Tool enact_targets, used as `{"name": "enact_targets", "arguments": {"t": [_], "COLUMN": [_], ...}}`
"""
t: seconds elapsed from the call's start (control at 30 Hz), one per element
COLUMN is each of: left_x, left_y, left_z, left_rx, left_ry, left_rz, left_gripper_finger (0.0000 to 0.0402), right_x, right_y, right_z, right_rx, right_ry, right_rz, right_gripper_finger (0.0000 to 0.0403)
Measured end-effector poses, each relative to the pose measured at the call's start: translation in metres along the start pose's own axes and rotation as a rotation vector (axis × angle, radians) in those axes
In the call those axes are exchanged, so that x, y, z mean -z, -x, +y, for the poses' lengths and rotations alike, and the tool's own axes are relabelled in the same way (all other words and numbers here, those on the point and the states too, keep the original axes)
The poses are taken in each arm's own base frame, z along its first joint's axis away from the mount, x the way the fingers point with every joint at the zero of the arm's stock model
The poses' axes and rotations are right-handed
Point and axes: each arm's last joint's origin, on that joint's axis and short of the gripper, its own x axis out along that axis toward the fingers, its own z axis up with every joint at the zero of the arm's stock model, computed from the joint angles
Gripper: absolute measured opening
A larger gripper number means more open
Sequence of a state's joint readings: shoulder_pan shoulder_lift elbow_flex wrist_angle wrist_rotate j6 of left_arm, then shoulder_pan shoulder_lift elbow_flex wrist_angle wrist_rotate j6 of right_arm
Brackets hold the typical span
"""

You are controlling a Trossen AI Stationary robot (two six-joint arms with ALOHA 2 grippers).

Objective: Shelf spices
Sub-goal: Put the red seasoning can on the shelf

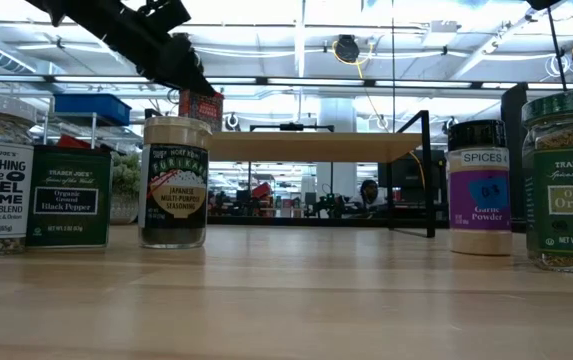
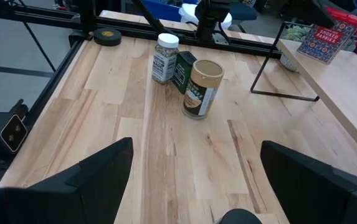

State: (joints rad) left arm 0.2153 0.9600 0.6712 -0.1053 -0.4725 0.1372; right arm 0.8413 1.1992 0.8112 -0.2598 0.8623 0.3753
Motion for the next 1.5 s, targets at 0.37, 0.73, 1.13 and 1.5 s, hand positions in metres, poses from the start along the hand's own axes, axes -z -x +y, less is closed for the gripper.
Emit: {"name": "enact_targets", "arguments": {"t": [0.37, 0.73, 1.13, 1.5], "left_x": [0.007, 0.007, 0.008, -0.007], "left_y": [-0.001, -0.004, -0.01, -0.009], "left_z": [0.001, 0.007, 0.019, 0.043], "left_rx": [0.031, 0.072, 0.184, 0.293], "left_ry": [-0.003, -0.053, -0.122, -0.12], "left_rz": [0.059, 0.057, 0.025, -0.028], "left_gripper_finger": [0.0316, 0.0281, 0.0257, 0.0256], "right_x": [0.0, 0.0, 0.0, 0.0], "right_y": [0.0, 0.0, 0.0, 0.0], "right_z": [0.0, 0.0, 0.0, 0.0], "right_rx": [0.0, 0.0, 0.0, 0.0], "right_ry": [-0.001, -0.001, 0.001, 0.001], "right_rz": [0.0, 0.0, 0.0, 0.0], "right_gripper_finger": [0.0341, 0.0341, 0.0341, 0.0341]}}
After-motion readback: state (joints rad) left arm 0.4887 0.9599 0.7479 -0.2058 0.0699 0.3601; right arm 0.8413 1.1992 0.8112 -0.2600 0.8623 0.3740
